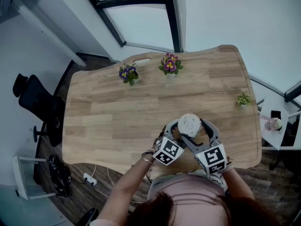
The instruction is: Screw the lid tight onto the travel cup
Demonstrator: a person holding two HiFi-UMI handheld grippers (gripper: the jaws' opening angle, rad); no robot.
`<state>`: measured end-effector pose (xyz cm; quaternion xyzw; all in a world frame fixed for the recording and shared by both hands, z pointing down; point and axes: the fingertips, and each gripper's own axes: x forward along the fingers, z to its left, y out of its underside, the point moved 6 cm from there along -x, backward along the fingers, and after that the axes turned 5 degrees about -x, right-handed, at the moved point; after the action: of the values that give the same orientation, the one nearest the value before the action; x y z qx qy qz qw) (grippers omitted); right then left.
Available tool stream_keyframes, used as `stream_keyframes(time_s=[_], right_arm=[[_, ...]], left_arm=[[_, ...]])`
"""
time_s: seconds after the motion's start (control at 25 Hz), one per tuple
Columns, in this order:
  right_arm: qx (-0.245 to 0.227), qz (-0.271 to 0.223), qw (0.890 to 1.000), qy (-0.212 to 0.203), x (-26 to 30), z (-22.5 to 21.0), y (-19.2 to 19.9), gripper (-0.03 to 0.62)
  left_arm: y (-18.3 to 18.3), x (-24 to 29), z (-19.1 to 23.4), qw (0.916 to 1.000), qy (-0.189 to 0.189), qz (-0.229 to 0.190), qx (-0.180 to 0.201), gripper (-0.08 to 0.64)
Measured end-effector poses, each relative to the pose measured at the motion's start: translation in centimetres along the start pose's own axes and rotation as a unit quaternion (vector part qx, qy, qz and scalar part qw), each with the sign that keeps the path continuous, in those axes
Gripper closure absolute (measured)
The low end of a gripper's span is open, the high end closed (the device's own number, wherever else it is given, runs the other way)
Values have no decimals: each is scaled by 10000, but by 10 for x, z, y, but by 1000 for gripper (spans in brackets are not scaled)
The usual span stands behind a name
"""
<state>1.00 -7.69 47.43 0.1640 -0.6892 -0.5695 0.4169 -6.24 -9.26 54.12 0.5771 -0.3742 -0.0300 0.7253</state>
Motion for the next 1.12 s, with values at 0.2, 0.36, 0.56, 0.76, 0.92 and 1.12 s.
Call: stream_keyframes(time_s=[0.2,0.36,0.56,0.76,0.92,1.12], right_arm=[[-492,288,9916,-1162,0,-6,1,210],[-990,371,9805,-1655,4,-10,-6,210],[-699,156,9925,-992,4,-7,-6,210],[-240,-4,9997,23,2,1,-1,210],[-138,5,9984,-556,0,-2,0,209],[-574,297,9893,-1311,-1,-10,1,208]], left_arm=[[0,-1,2,9970,620,229,407,204],[-1,-1,3,9944,833,314,570,204],[-2,0,2,9981,479,154,358,204],[-2,2,-4,9999,-150,-55,-12,204],[0,3,0,9997,202,41,147,204],[-2,1,3,9932,926,317,634,204]])
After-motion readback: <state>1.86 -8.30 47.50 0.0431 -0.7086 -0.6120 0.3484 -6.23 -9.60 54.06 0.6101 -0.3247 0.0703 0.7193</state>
